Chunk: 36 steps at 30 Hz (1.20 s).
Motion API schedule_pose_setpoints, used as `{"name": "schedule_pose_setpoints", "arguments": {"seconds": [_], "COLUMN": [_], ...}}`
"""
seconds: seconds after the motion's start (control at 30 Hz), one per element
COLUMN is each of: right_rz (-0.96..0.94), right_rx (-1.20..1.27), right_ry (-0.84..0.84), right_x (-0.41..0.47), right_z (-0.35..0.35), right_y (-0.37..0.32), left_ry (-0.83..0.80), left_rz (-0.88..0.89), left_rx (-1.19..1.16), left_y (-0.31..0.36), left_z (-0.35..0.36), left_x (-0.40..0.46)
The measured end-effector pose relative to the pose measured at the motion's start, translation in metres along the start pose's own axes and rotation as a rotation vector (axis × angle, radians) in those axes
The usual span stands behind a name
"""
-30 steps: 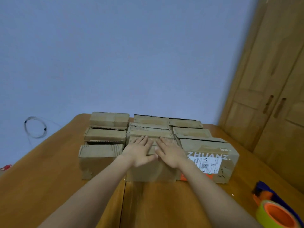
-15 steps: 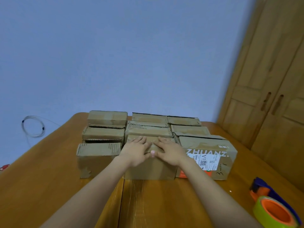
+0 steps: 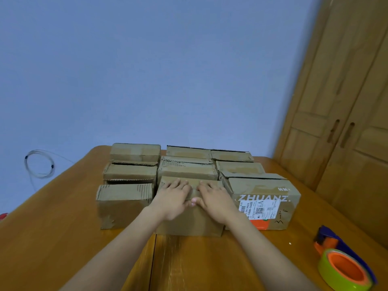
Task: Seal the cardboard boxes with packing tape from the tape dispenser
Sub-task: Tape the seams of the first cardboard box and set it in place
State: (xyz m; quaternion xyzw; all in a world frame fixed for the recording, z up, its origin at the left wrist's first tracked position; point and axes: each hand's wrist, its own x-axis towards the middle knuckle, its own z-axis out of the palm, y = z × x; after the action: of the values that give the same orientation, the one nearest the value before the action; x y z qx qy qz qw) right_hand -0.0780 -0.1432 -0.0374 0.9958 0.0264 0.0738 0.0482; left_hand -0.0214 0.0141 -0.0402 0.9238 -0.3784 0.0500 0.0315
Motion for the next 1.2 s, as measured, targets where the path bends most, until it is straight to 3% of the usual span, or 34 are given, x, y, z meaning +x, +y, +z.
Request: {"name": "schedule_pose_setpoints", "arguments": {"seconds": [0.27, 0.83, 1.0, 1.2], "right_rz": [-0.055, -0.105, -0.117, -0.065], "right_rx": [0.156, 0.160, 0.092, 0.170], "right_ry": [0.047, 0.138, 0.300, 0.357], "right_x": [-0.021, -0.096, -0.118, -0.124], "right_z": [-0.009, -0.014, -0.005, 0.004], "right_y": [-0.003, -0.018, -0.018, -0.019], "left_ry": [0.012, 0.028, 0.024, 0.130], "left_rz": [-0.017, 0.058, 0.067, 0.069], "left_rx": [-0.027, -0.053, -0.099, -0.255], "left_y": [0.014, 0.040, 0.050, 0.048], "left_z": [-0.007, -0.008, -0.016, -0.023], "left_x": [-0.027, -0.091, -0.106, -0.092]}}
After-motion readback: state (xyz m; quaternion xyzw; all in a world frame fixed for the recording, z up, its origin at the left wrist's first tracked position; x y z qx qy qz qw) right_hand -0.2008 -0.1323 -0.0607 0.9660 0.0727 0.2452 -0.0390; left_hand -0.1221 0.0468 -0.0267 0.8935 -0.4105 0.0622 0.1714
